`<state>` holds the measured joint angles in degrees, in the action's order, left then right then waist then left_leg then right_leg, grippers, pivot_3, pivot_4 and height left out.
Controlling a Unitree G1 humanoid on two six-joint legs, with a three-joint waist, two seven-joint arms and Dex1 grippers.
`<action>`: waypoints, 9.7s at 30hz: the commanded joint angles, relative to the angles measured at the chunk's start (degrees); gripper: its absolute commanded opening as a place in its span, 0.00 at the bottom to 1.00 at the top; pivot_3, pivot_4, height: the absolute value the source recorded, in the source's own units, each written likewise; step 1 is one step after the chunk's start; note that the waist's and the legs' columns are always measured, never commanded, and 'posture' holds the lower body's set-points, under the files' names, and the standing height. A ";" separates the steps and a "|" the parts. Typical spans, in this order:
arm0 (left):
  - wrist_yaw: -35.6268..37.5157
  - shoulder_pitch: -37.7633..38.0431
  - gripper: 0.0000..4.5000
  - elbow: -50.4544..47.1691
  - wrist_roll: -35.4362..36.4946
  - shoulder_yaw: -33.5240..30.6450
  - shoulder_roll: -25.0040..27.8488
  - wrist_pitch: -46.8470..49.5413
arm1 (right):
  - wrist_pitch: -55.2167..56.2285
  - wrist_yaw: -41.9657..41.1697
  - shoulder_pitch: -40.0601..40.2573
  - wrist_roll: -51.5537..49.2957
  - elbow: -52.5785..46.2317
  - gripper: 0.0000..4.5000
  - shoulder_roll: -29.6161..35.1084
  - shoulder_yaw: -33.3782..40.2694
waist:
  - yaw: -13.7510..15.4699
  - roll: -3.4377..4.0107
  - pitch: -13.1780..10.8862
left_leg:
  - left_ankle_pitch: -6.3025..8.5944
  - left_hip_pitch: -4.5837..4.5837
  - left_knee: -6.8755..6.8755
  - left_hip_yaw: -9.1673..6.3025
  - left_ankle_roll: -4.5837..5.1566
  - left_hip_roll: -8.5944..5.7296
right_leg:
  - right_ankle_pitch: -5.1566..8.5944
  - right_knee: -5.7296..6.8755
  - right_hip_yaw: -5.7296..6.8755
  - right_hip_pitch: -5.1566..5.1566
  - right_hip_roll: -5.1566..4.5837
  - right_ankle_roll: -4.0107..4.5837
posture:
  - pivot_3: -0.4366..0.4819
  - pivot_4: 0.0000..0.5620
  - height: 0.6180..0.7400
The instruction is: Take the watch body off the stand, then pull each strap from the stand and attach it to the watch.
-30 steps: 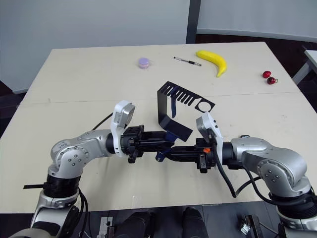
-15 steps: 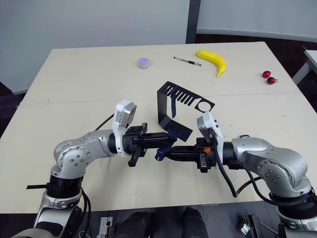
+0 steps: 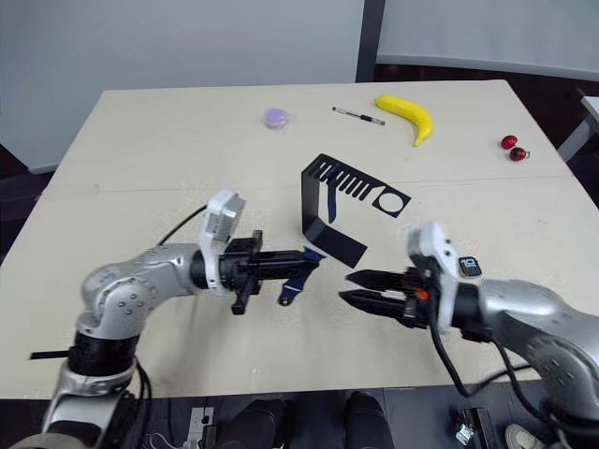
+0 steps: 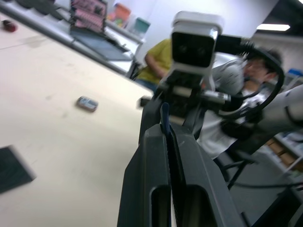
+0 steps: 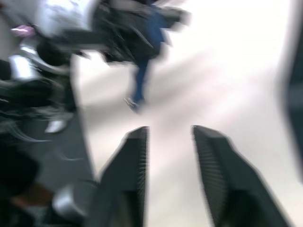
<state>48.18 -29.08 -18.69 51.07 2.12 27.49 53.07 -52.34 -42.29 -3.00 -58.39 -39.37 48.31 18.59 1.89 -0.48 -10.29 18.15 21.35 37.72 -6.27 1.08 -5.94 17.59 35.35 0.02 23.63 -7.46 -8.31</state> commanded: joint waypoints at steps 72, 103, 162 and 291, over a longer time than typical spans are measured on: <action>5.57 -0.65 0.00 -3.77 -13.45 3.57 4.41 -13.70 | 14.85 24.14 0.52 36.73 28.85 0.60 -17.05 5.49 | -0.54 0.09 0.05 | 0.00 -0.19 -0.16 0.31 0.00 0.09 | 0.00 0.20 -0.28 0.07 0.10 -0.01 | 0.48 0.27 1.00; 13.42 -1.39 0.00 2.50 -39.98 15.91 7.40 -46.85 | -35.67 22.96 -18.69 -20.19 17.26 0.33 -6.25 -1.33 | -0.32 0.09 -0.01 | 0.04 -0.05 -0.08 0.32 0.07 0.20 | -0.02 -0.20 -0.15 0.00 0.03 -0.02 | 0.48 0.27 1.00; 12.63 -1.77 0.00 6.65 -46.44 17.15 2.89 -52.35 | -14.87 43.33 -18.98 -53.50 20.28 0.33 8.63 -20.27 | -0.35 0.09 -0.01 | 0.09 0.05 0.07 0.30 0.15 0.21 | -0.04 -0.22 -0.09 0.02 0.02 -0.06 | 0.48 0.27 1.00; 12.05 -4.26 0.00 9.96 -48.15 18.59 -1.62 -52.39 | -13.59 42.50 -22.25 -50.68 20.01 0.33 8.65 -22.06 | -0.32 0.09 -0.01 | 0.09 0.08 0.13 0.29 0.16 0.22 | -0.04 -0.22 -0.06 0.02 0.02 -0.07 | 0.48 0.27 1.00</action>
<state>60.80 -32.39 -8.00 2.98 19.62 26.95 2.05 -66.29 1.80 -23.84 -107.64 -17.16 57.81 -3.70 1.57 -0.39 -10.30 18.24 21.43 37.85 -5.98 1.24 -5.71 17.55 35.13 -0.04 23.65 -7.43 -8.39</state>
